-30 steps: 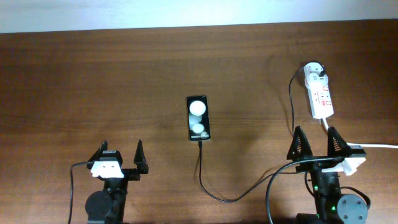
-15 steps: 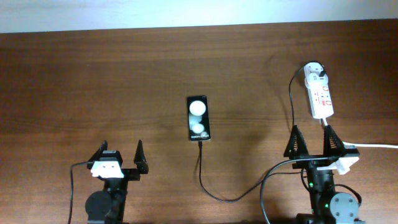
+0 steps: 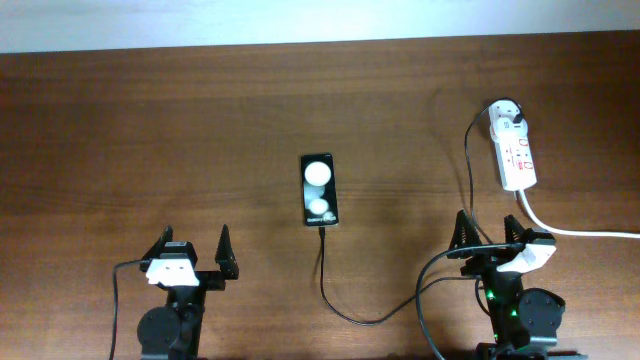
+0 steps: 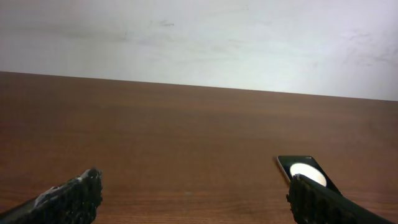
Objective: Plug charger to phone and switch on socket
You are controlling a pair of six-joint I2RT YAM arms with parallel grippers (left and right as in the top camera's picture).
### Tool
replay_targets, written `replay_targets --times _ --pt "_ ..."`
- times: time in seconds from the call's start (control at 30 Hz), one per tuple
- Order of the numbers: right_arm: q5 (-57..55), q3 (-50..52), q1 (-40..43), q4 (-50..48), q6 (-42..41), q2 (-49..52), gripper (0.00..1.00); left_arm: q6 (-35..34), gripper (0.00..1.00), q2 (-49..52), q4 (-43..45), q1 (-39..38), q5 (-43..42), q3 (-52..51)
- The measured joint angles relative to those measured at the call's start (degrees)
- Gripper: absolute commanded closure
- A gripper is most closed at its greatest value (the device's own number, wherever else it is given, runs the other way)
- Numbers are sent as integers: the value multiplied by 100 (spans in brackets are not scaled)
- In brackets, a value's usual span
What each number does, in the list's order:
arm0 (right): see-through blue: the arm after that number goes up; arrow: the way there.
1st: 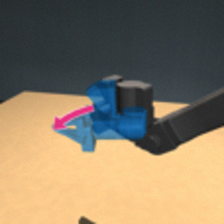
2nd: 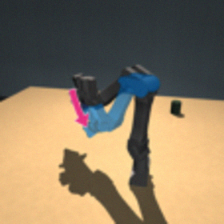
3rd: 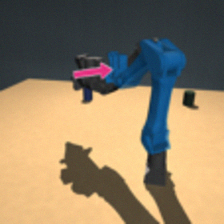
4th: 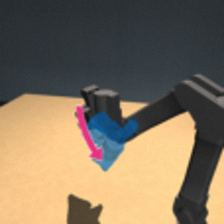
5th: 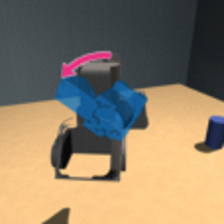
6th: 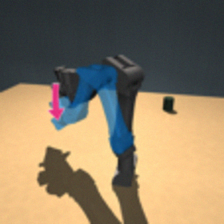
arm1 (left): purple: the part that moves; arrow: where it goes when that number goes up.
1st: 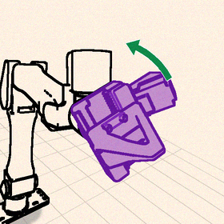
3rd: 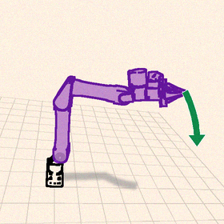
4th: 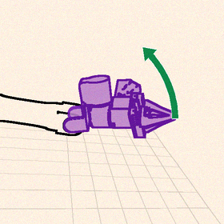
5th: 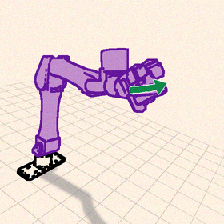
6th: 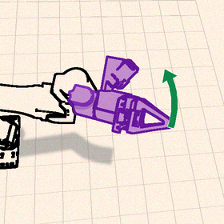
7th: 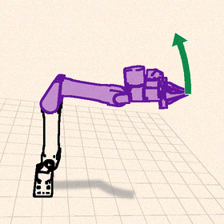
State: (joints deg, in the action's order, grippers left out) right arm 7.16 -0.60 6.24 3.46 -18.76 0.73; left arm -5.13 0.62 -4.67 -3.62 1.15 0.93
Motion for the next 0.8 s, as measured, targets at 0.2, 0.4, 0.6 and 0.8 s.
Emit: replay_targets --times 0.2,0.4,0.6,0.8 --pt "-15 0 0 2 769 0 1 0 1 0 0 0 0 0" --pt "-17 0 0 2 977 0 1 0 1 0 0 0 0 0" --pt "-15 0 0 2 997 0 1 0 1 0 0 0 0 0" --pt "-17 0 0 2 992 0 1 0 1 0 0 0 0 0"
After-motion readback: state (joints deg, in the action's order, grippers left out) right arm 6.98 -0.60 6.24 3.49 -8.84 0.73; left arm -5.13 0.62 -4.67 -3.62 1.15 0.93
